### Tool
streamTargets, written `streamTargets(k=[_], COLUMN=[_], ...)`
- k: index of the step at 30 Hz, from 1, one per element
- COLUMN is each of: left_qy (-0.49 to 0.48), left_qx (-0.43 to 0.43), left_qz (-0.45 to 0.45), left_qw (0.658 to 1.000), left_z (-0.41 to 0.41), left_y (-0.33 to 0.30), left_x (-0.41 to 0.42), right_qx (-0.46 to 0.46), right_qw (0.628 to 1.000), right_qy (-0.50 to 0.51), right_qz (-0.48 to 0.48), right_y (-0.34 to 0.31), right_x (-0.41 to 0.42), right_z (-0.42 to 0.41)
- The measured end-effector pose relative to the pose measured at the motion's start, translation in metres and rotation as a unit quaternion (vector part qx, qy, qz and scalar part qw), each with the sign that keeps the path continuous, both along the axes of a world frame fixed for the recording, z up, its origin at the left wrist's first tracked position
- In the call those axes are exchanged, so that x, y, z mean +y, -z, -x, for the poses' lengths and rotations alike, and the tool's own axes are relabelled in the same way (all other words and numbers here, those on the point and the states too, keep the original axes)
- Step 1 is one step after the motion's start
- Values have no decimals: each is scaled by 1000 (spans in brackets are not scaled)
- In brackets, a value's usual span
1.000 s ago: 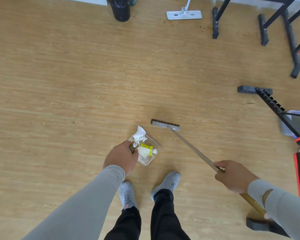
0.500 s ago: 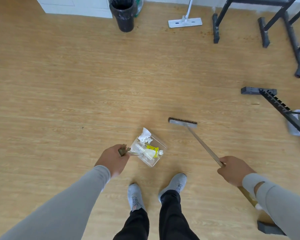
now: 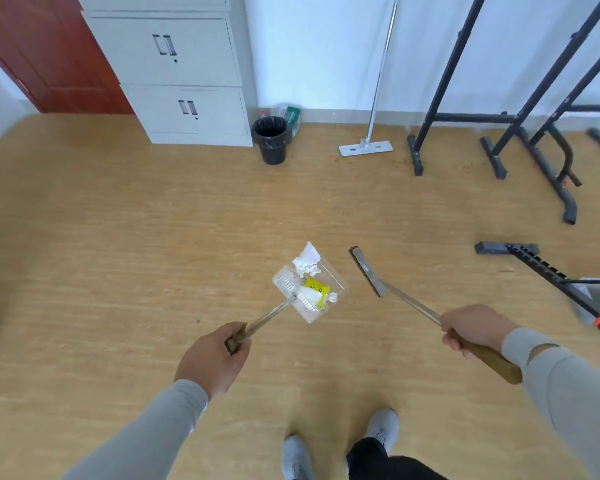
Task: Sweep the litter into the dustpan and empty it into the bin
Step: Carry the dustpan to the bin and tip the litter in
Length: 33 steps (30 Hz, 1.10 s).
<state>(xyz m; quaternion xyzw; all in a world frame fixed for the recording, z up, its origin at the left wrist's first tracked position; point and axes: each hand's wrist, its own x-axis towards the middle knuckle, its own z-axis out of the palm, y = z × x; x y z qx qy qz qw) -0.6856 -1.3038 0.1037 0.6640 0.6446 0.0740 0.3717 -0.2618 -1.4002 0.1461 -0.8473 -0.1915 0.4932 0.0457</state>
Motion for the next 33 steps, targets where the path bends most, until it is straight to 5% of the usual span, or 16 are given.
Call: streamTargets(k=[8,20,33], left_qy=[-98,-69,-76], left_qx=[-107,-67,-28], left_qz=[-42,-82,-92], left_qw=[989,992,992], left_z=[18,12,-92], left_y=[-14,-34,-43], left_x=[13,66,227], right_qx=[-42,20,47], right_qw=[997,994,994], right_qy=[-25,41,42], right_qz=[-64,-102,-94], right_y=[-59,-77,-45], right_x=[17,78,233], right_z=[33,49,-35])
